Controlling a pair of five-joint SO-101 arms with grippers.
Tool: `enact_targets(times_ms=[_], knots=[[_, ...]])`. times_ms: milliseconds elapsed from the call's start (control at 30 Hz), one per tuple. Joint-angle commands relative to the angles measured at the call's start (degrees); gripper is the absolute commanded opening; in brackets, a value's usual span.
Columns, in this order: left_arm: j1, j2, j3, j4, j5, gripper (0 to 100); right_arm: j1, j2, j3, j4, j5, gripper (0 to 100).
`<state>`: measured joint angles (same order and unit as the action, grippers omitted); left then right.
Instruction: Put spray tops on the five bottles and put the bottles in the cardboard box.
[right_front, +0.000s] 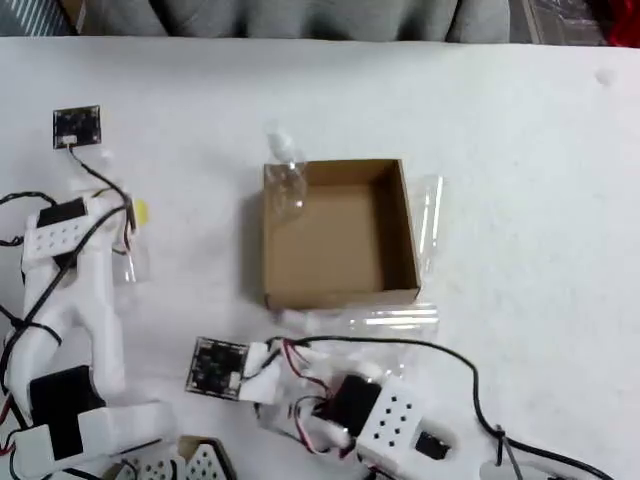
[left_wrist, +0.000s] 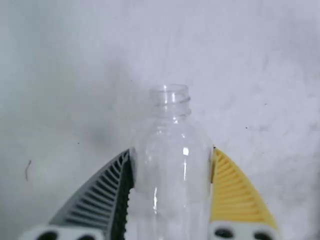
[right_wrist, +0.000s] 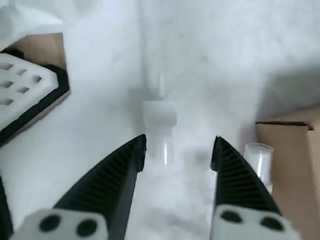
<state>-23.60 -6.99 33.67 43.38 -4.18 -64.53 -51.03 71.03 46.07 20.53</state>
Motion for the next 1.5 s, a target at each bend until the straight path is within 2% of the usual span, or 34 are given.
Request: enact_targets(times_ms=[0, 300, 467, 767, 833, 967, 1033, 1133, 1267, 1467], knots=[[-0.1, -0.3, -0.6, -1.4, 0.9, 4, 0.5, -0.8, 0.5, -3.7, -0.5, 25.0], [0.0, -0.3, -0.6, -1.4, 0.9, 4, 0.6, 0.3, 3.3, -7.1, -0.7, 23.4], [0.0, -0.3, -0.5, -1.3, 0.9, 4, 0.6, 10.1, 1.1, -10.6, -0.3, 23.4], [0.0, -0.3, -0.5, -1.3, 0.9, 4, 0.6, 24.5, -8.5, -7.4, -0.2, 22.6], [0.0, -0.3, -0.5, -1.2, 0.9, 4, 0.7, 26.2, -9.7, -6.5, -0.2, 18.3], [0.0, -0.3, 0.4, -1.6, 0.7, 4, 0.8, 27.5, -10.8, -4.8, -0.2, 0.4], [0.0, -0.3, 0.4, -1.6, 0.6, 4, 1.9, 27.4, -10.8, -2.2, -0.2, 3.6], [0.0, -0.3, 0.5, -1.6, 0.4, 4, 3.6, 27.4, -11.4, 0.7, -0.1, 1.7], [0.0, -0.3, 0.5, -1.3, 0.4, 4, 6.5, 26.9, -13.6, 11.8, 7.6, 1.7], [0.0, -0.3, 0.6, -1.2, 0.4, 4, 17.3, 20.6, -20.7, 28.9, 13.1, 1.7]])
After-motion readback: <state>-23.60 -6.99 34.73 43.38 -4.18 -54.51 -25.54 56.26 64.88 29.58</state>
